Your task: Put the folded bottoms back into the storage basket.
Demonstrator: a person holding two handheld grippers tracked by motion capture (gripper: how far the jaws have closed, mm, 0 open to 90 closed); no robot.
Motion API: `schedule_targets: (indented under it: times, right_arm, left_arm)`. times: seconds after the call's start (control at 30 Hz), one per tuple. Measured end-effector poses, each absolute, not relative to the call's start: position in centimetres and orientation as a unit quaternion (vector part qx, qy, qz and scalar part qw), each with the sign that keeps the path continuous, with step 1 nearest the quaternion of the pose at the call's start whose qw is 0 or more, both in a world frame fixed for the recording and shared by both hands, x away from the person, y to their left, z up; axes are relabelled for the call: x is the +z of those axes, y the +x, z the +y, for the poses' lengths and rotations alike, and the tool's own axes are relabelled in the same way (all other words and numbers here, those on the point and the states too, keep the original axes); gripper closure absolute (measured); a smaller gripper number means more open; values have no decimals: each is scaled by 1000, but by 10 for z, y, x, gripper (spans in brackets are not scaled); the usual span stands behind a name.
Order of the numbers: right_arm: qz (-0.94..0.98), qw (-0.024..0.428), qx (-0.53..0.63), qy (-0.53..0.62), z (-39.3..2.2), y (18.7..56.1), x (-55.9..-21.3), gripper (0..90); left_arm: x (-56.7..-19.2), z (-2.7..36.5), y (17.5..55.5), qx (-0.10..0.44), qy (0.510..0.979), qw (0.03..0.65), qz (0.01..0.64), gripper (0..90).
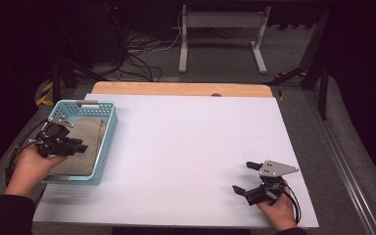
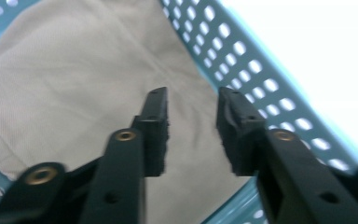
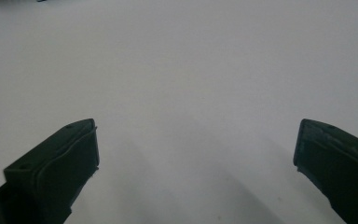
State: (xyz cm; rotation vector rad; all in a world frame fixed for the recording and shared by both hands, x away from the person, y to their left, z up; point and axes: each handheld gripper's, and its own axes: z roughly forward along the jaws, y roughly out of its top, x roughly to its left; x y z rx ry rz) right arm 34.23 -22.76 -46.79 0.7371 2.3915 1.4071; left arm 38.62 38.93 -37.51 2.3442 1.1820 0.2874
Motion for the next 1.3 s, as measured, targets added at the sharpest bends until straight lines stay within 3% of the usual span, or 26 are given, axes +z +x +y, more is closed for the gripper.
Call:
schedule_targets:
  times: [0.07,0.2,0.23,0.37,0.67,1.3]
  right_arm:
    - [825,134,486,254,-228,342,-468,6]
    - [824,133,489,254,-228,342,-468,6]
    - [824,132,489,253,-228,342,-468,6]
    - [824,131,491,251,-228,343,-468,6]
    - [823,129,492,251,-228,343,-468,6]
    - [823,131,492,252,-228,343,-467,5]
  left_arm:
    - [-371,386,383,110,856,258,434,577]
    - [-361,380,377,126,847,285,431,469]
    - [-358,378,374,129,840,297,434,399]
    - [-353,373,368,133,832,318,434,305]
    - [-345,363,356,143,823,351,423,199]
    - [-349,334,338,149,786,474,367,156]
